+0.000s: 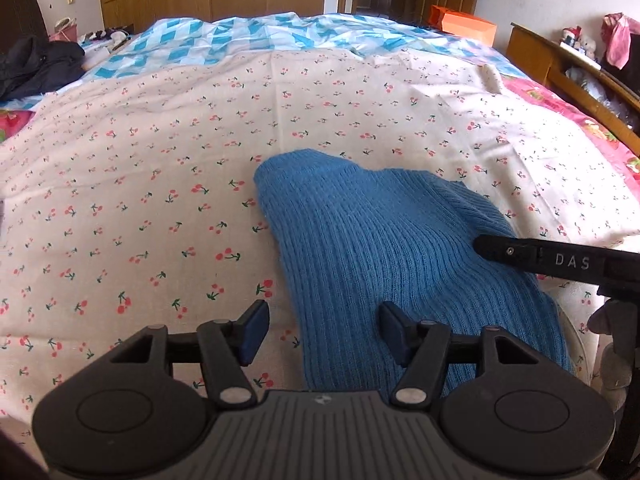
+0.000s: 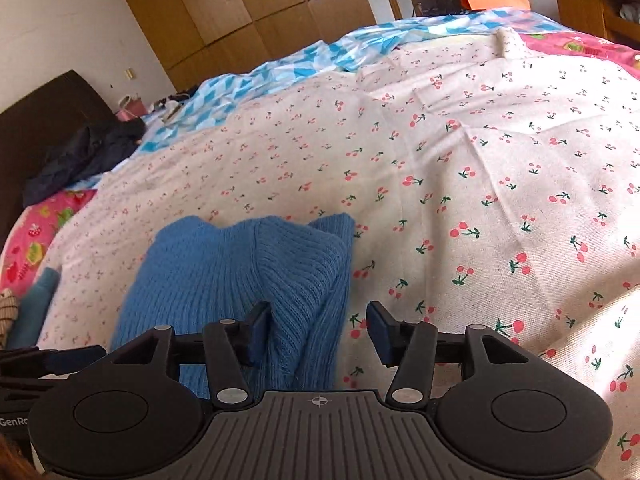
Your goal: Fold small clothes
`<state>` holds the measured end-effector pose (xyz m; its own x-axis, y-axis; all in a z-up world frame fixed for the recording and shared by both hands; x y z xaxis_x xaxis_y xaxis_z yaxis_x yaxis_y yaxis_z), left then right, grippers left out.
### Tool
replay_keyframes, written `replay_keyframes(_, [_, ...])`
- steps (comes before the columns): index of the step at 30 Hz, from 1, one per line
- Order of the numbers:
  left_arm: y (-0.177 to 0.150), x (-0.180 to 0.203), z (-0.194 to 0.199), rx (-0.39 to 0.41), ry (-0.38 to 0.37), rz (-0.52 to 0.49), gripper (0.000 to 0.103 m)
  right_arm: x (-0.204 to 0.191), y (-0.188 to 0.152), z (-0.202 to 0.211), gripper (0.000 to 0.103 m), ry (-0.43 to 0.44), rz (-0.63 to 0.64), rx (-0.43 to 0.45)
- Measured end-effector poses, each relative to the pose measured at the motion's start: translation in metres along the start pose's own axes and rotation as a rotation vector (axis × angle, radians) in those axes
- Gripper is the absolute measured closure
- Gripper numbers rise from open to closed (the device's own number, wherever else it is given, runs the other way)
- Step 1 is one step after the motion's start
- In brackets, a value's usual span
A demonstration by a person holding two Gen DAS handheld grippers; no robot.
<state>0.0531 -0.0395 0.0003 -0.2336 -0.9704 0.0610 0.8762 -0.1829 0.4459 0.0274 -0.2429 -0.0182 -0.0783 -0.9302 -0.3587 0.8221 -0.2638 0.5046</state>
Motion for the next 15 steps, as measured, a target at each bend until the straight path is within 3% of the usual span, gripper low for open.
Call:
replay_keyframes(4, [-0.003, 0.005, 0.011, 0.015, 0.045, -0.028, 0.038, -0.008, -0.002, 0.029, 0.052, -0.026, 0.003, 0.077])
replay_keyframes(8, [-0.008, 0.006, 0.016, 0.016, 0.058, -0.023, 0.038, -0.027, -0.023, 0.059, 0.052, 0.044, 0.041, 0.12])
replay_keyframes(12, [-0.014, 0.009, 0.018, 0.005, 0.053, -0.026, 0.037, -0.04, -0.041, 0.05, 0.053, 0.034, 0.099, 0.04])
replay_keyframes(15, [-0.02, 0.009, 0.016, -0.01, 0.043, -0.019, 0.036, -0.036, -0.047, 0.027, 0.053, -0.052, 0.09, -0.062])
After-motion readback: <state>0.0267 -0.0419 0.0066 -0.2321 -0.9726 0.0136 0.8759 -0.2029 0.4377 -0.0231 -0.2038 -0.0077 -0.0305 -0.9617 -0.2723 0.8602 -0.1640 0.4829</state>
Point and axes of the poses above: each gripper's, at about its wrist camera, not at the fingertips, and z roughly against the way its jaws point, x to its right, y to its top, the point moved 2 cm from there along -z, roughly the way its jaws point, and after that the axes turned 12 degrees about -x, right-handed, at the moved point
